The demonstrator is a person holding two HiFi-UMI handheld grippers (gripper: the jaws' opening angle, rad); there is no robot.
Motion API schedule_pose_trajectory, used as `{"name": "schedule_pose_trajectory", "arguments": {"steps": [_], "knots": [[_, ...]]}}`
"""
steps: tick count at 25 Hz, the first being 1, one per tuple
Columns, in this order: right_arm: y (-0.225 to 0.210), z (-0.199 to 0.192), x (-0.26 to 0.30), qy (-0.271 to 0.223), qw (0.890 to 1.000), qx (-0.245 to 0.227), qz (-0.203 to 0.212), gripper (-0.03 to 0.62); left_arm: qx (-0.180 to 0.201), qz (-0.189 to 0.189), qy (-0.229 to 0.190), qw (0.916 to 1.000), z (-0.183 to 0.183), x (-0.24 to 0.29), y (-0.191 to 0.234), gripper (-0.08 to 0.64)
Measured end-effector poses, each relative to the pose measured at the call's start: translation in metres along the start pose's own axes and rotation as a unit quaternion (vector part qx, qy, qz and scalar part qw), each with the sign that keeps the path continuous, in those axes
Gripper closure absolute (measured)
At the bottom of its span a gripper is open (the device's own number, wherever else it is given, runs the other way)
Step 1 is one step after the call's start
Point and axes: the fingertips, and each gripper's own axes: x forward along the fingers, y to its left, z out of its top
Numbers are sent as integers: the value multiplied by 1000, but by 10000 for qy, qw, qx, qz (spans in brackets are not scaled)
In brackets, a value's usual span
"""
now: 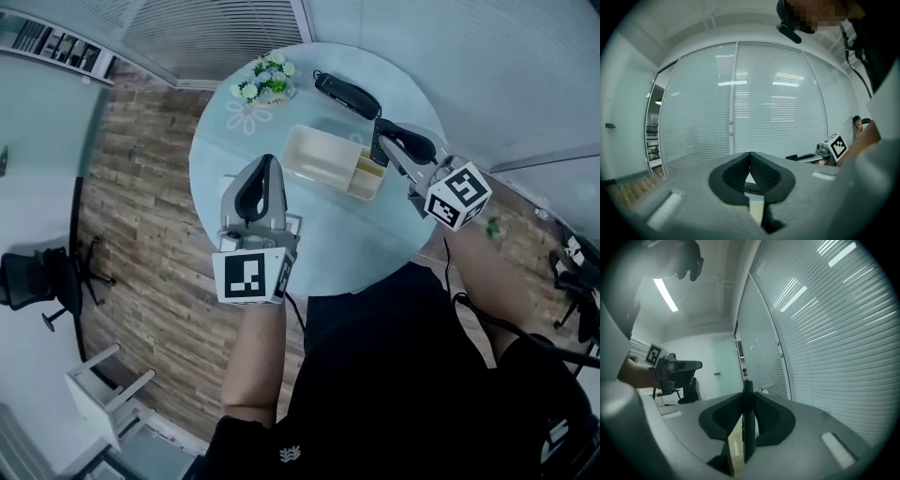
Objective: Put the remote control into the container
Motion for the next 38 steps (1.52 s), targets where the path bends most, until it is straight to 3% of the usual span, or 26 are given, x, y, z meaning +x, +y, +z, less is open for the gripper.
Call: {"name": "schedule_pose_trajectory", "arguments": {"steps": [13,38], "knots": [[-9,-18,8,88,9973,24,723,515,55,580,-87,9983,-2,-5,-22,558],[-27,-74,27,370,9921,-10,1196,515,-126,990,263,9947,-49,6,-24,558]]}}
